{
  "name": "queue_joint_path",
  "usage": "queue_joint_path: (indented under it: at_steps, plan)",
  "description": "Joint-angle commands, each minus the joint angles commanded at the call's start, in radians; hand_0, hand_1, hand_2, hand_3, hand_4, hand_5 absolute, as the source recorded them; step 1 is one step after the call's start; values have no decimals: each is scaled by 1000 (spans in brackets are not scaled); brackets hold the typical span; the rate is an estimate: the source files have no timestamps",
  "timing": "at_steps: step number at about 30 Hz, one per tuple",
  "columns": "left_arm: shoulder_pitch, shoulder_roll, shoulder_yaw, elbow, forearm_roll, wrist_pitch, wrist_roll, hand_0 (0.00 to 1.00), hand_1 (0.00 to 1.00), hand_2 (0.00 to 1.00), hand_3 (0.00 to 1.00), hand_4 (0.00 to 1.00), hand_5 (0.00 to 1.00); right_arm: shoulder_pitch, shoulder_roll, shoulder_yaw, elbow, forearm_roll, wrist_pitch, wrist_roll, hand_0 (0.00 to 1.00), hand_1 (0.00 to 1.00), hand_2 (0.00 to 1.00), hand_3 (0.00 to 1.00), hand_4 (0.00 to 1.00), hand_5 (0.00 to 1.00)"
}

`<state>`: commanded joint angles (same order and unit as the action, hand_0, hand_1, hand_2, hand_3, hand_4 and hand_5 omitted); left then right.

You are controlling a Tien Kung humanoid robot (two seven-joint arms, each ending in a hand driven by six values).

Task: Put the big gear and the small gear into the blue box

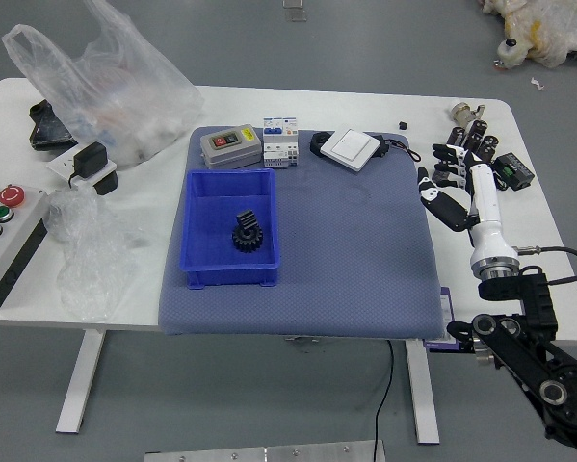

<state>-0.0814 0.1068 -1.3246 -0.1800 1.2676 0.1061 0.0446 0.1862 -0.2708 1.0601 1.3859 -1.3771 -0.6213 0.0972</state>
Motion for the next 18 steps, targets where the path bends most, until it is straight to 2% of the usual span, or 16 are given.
queue_joint_path:
  at_steps: [5, 8, 10, 18]
  plan:
    - [3, -11, -9, 0, 16, -4, 9, 641, 616, 601, 647, 634, 324, -5, 7, 30, 4, 0, -2, 9, 552, 666, 714, 727, 605, 222]
    - [4, -16, -25, 0, 38, -7, 19, 641, 616, 601, 647, 634, 324, -9, 13, 51, 12, 16, -14, 37, 552, 666, 714, 727, 605, 222]
    - [4, -17, -26, 0, 40, -7, 20, 641, 616, 602, 647, 635, 324, -12, 14, 64, 16, 25, -20, 50, 542, 655, 709, 730, 615, 261]
    - [-2, -11, -11, 0, 22, -3, 13, 641, 615, 602, 647, 635, 324, -18, 14, 96, 25, 30, -24, 56, 552, 648, 707, 717, 610, 270]
